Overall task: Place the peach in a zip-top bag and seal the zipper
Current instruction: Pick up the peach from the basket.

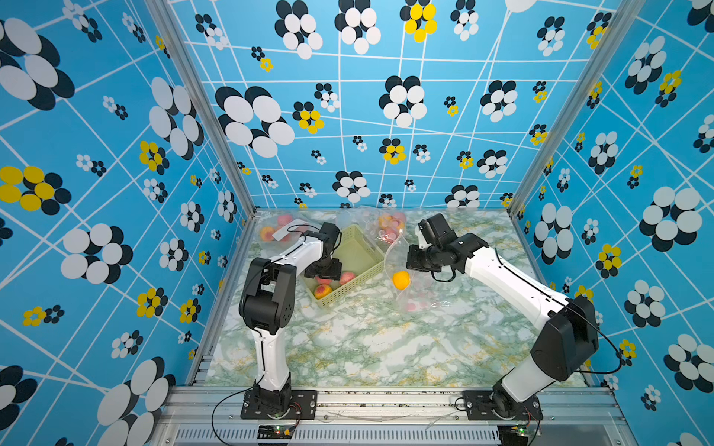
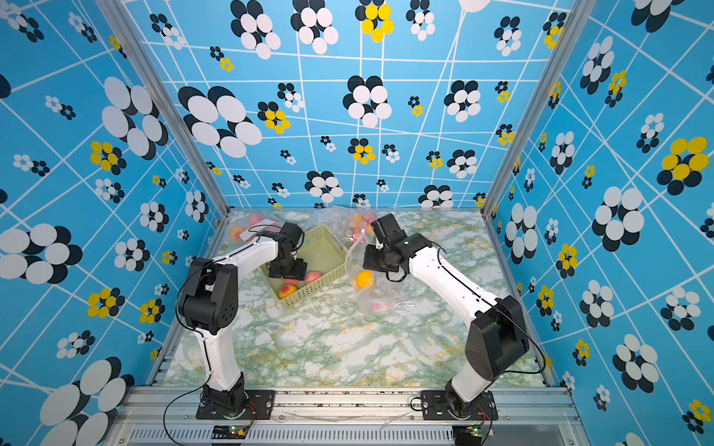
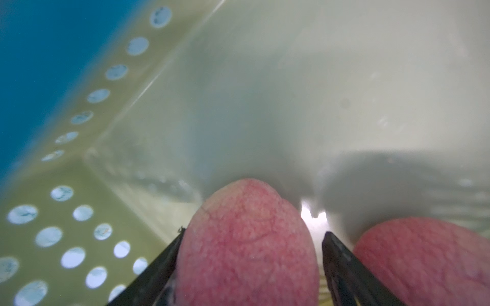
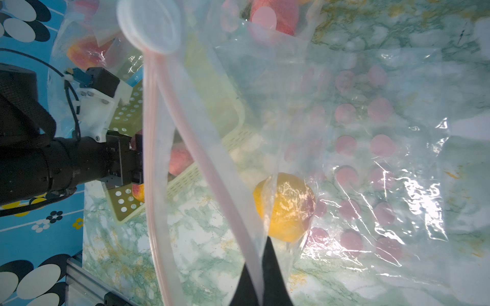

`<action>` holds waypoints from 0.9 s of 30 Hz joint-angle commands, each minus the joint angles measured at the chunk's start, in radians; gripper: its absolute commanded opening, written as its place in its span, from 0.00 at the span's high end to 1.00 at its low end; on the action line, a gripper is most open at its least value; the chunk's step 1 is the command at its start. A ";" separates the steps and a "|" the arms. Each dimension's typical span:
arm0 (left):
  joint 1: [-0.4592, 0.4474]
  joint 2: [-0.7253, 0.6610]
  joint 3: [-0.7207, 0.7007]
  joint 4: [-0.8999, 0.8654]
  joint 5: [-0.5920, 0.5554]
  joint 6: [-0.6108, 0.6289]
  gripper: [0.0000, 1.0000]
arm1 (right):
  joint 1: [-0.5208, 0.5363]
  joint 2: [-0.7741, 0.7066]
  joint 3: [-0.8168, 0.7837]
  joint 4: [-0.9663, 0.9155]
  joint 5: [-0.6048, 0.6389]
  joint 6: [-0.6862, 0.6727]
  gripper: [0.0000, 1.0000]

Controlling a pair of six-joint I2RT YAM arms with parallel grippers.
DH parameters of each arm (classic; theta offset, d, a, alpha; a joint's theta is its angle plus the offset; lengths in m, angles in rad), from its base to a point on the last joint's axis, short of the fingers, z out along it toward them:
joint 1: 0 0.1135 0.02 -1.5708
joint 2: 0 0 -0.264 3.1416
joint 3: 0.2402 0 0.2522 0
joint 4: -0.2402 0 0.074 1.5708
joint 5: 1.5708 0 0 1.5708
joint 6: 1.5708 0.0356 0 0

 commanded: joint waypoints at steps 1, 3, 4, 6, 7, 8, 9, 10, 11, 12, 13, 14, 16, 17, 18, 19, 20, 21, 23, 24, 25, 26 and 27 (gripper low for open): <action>0.004 0.027 0.041 -0.003 -0.034 -0.004 0.21 | 0.007 0.015 0.019 -0.027 0.017 -0.002 1.00; 0.004 0.032 0.047 0.002 -0.032 -0.003 0.21 | 0.007 0.016 0.020 -0.026 0.017 -0.001 1.00; 0.004 0.034 0.052 -0.001 -0.028 -0.002 0.23 | 0.007 0.017 0.020 -0.027 0.017 -0.001 1.00; 0.003 0.030 0.055 -0.006 -0.033 0.000 0.26 | 0.007 0.014 0.021 -0.029 0.019 -0.001 1.00; 0.003 0.023 0.052 -0.007 -0.034 0.001 0.27 | 0.007 0.014 0.020 -0.028 0.019 -0.001 1.00; 0.001 0.016 0.048 -0.009 -0.033 -0.002 0.27 | 0.008 0.015 0.021 -0.028 0.019 -0.001 1.00; -0.002 0.010 0.046 -0.012 -0.033 -0.002 0.27 | 0.007 0.015 0.021 -0.028 0.019 -0.001 1.00; -0.003 0.001 0.044 -0.018 -0.034 -0.002 0.27 | 0.007 0.014 0.020 -0.027 0.019 -0.001 1.00; -0.004 -0.007 0.039 -0.021 -0.037 -0.004 0.26 | 0.007 0.015 0.019 -0.026 0.019 -0.001 1.00; -0.006 -0.013 0.035 -0.023 -0.039 -0.005 0.25 | 0.007 0.015 0.020 -0.026 0.019 0.000 1.00; -0.007 -0.019 0.031 -0.027 -0.039 -0.005 0.23 | 0.007 0.017 0.019 -0.026 0.019 -0.001 1.00; -0.007 -0.022 0.028 -0.032 -0.038 -0.006 0.22 | 0.007 0.016 0.018 -0.023 0.018 -0.001 1.00; -0.008 -0.025 0.019 -0.033 -0.039 -0.006 0.21 | 0.006 0.017 0.020 -0.023 0.016 0.000 1.00; -0.007 -0.024 0.015 -0.033 -0.039 -0.007 0.21 | 0.006 0.016 0.019 -0.023 0.016 0.000 1.00; -0.007 -0.023 0.013 -0.033 -0.038 -0.007 0.21 | 0.007 0.016 0.020 -0.023 0.016 -0.002 1.00; -0.007 -0.022 0.009 -0.032 -0.038 -0.007 0.21 | 0.007 0.016 0.018 -0.023 0.016 -0.002 1.00; -0.007 -0.020 0.008 -0.032 -0.036 -0.009 0.22 | 0.007 0.016 0.018 -0.024 0.016 -0.002 1.00; -0.008 -0.016 0.006 -0.032 -0.034 -0.008 0.24 | 0.007 0.015 0.016 -0.023 0.016 -0.002 1.00; -0.008 -0.016 0.002 -0.031 -0.028 -0.009 0.28 | 0.007 0.014 0.015 -0.026 0.018 -0.002 1.00; -0.007 -0.017 0.000 -0.030 -0.026 -0.010 0.30 | 0.007 0.014 0.015 -0.026 0.019 -0.002 1.00; -0.009 -0.022 -0.002 -0.029 -0.023 -0.010 0.34 | 0.007 0.012 0.013 -0.027 0.020 -0.002 1.00; -0.010 -0.028 -0.006 -0.024 -0.019 -0.011 0.38 | 0.007 0.012 0.013 -0.027 0.020 -0.001 1.00; -0.011 -0.036 -0.009 -0.022 -0.015 -0.013 0.39 | 0.006 0.011 0.013 -0.028 0.022 -0.001 1.00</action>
